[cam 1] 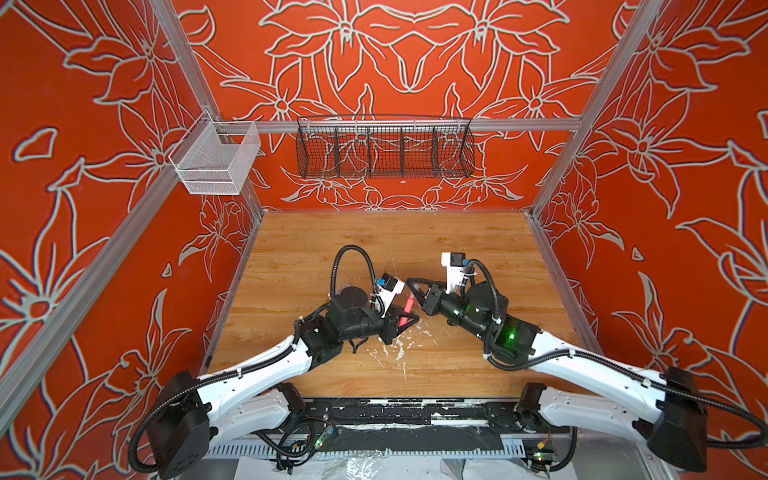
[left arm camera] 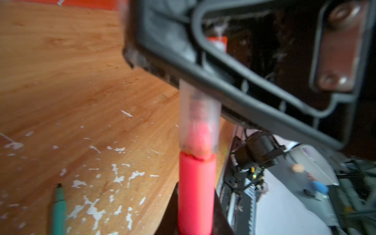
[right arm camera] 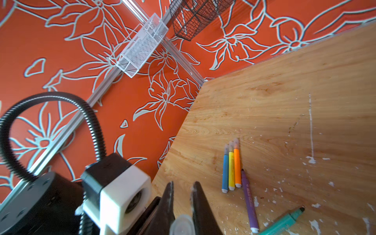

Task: Insert the pens into the pen caps
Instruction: 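Press the cap down onto the pink marker with the right gripper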

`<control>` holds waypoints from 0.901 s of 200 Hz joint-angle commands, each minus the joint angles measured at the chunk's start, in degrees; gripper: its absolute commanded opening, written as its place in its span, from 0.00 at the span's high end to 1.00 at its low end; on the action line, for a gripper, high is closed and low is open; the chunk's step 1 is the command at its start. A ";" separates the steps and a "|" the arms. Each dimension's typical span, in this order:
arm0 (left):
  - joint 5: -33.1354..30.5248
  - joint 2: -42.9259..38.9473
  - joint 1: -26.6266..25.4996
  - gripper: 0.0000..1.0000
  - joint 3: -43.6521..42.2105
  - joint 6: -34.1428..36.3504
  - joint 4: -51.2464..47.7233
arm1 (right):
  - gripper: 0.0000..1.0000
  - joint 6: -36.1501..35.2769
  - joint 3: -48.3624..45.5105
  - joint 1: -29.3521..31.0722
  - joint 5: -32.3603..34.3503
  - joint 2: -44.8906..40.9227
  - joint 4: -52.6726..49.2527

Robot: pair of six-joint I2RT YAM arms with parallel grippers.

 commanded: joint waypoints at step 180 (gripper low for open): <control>-3.26 -6.44 7.73 1.00 18.92 -3.66 5.08 | 1.00 -10.79 -8.78 10.09 -36.50 3.86 27.76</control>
